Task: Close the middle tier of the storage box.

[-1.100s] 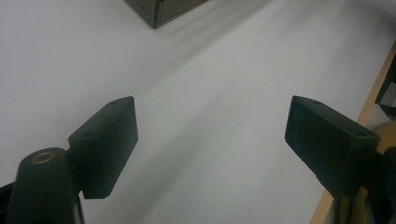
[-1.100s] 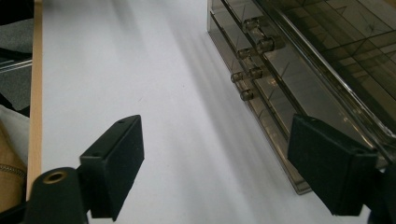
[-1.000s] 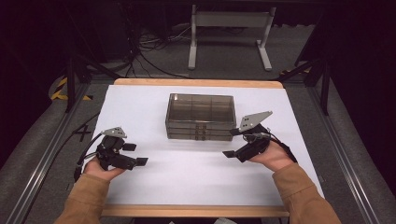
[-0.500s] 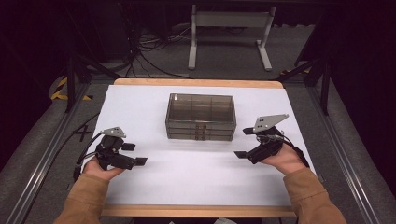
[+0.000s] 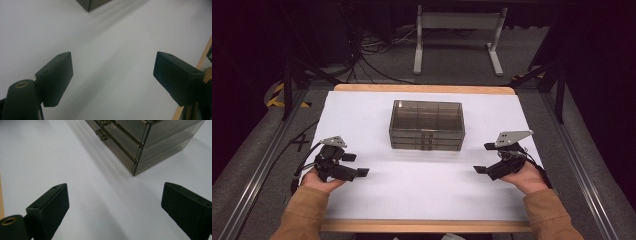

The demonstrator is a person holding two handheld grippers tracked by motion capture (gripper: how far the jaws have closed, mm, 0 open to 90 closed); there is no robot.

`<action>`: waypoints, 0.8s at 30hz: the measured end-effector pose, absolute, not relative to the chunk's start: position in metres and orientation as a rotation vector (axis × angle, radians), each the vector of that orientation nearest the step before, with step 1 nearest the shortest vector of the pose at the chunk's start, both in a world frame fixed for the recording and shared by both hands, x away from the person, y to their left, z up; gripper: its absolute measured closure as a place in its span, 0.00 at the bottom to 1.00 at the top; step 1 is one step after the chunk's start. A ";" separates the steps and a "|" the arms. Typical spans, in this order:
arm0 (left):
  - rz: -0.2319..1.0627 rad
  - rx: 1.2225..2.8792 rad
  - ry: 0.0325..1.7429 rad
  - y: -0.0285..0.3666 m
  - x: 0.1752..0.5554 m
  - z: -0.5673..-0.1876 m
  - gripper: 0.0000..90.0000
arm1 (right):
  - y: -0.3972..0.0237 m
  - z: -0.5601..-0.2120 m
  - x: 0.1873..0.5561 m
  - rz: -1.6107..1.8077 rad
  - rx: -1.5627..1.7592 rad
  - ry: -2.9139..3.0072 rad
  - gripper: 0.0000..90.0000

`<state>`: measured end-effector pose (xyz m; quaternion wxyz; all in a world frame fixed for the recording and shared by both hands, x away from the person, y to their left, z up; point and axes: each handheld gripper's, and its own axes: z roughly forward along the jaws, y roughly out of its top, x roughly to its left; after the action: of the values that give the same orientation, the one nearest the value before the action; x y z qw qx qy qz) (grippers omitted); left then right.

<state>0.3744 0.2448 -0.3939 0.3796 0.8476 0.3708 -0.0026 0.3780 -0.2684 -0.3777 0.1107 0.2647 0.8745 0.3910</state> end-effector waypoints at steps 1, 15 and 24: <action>-0.005 2.167 0.949 0.245 0.374 -0.394 0.18 | -0.270 -0.380 0.377 1.147 0.789 2.566 0.09; -0.003 2.174 0.954 0.245 0.376 -0.397 0.18 | -0.279 -0.403 0.373 1.120 0.884 2.526 0.09; -0.004 2.181 0.962 0.244 0.377 -0.400 0.18 | -0.279 -0.418 0.372 1.055 0.925 2.520 0.07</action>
<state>0.3766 0.2444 -0.4000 0.3698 0.8500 0.3751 -0.0014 0.3717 -0.2789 -0.4177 0.1285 0.3181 0.8664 0.3628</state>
